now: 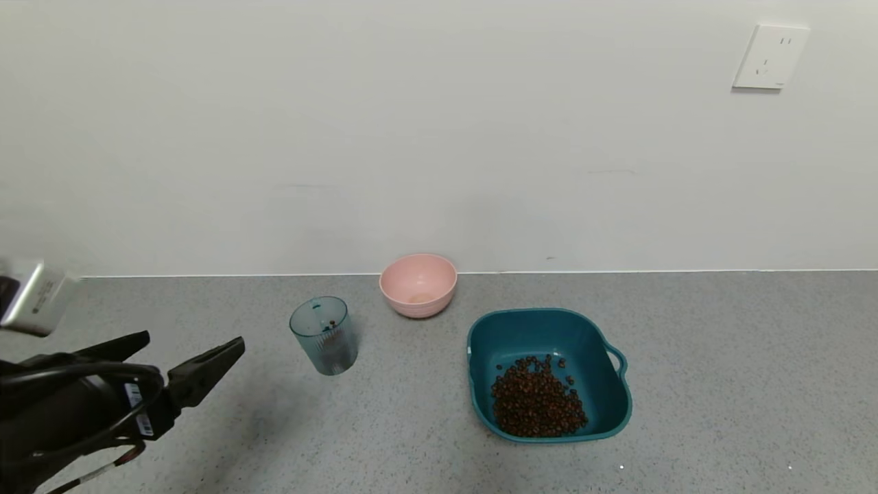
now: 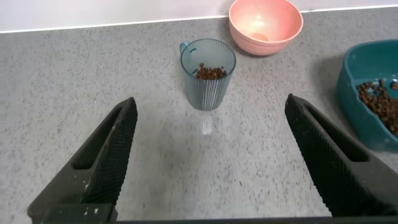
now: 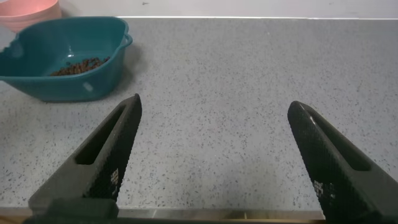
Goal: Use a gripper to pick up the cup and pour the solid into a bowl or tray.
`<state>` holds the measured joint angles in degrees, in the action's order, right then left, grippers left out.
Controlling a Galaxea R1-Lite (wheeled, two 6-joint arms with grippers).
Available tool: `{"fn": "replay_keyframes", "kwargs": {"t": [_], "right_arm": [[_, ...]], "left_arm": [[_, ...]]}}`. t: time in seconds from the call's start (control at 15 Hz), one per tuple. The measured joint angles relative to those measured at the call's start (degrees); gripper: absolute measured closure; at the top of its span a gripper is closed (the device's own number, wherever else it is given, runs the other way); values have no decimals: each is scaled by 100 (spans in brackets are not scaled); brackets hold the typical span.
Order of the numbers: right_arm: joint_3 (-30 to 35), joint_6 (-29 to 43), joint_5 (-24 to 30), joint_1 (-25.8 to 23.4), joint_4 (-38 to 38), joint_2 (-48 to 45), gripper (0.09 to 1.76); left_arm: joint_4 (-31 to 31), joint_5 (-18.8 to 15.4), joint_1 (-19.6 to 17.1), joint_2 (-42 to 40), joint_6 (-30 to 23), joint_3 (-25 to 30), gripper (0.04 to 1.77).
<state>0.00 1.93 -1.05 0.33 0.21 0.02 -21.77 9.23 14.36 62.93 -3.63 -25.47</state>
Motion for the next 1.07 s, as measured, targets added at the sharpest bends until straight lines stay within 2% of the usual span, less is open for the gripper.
{"fn": "replay_keyframes", "kwargs": {"t": [0.73, 0.93, 1.07], "right_arm": [[0, -2, 0, 0, 1, 0, 14], [0, 0, 1, 0, 1, 0, 14], [0, -2, 0, 0, 1, 0, 14]], "left_arm": [[2447, 27, -15, -3104, 236, -90, 10], [3081, 33, -213, -3945, 358, -182, 9], [3257, 155, -439, -4347, 361, -204, 9]]}}
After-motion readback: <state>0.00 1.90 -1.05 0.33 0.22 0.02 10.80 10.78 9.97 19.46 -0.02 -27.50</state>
